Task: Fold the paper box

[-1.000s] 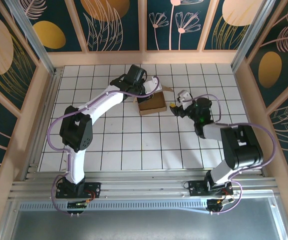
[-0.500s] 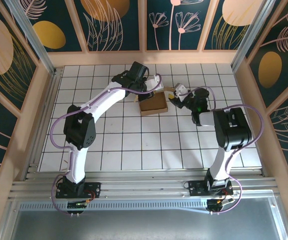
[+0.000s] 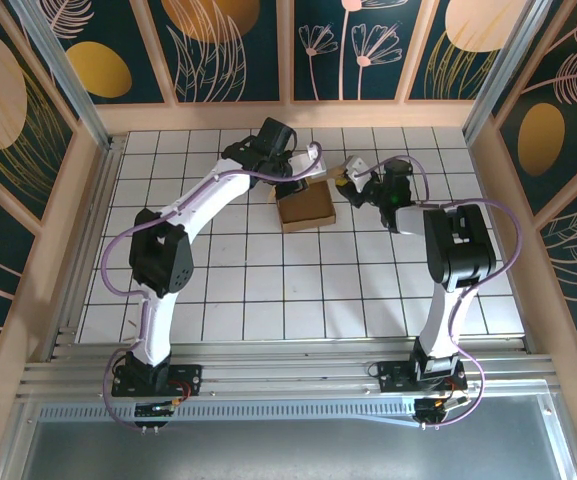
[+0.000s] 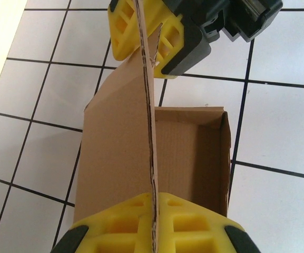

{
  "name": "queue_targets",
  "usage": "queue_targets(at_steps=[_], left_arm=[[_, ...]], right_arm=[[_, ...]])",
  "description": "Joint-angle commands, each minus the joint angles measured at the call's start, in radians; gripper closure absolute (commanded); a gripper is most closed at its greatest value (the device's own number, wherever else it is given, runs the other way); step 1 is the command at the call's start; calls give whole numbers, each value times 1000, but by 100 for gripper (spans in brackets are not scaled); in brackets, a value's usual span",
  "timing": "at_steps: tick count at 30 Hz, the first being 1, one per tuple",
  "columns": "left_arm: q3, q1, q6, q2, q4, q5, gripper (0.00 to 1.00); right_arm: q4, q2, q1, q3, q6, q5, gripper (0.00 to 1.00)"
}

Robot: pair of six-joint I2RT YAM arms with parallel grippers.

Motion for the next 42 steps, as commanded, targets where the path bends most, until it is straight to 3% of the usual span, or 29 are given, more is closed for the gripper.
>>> queue_targets(at_steps=[1,5,10,20,29,34,42], left_arm=[[40,-3,-35,35,-20,48,100],[58,-3,-73,50,-7,59,100],[92,-4,-136,74,13,42,100],[130,-4,-221,104,24,64,100],[182,-4,-316,148,21,43,100],[189,-4,-331,151,21,38,100],[198,-3,-350,154,23,31,100]], right_arm=[[-157,0,18,52,26,13,78],[-362,17,17,194,176,12,83],[-569,74,16,353,399,-39,100],[-919,202,41,623,665,27,100],[-961,260,50,704,1003,-62,100],[-1047,287,48,798,1021,-53,97],[-1000,277,79,752,1089,-76,93]])
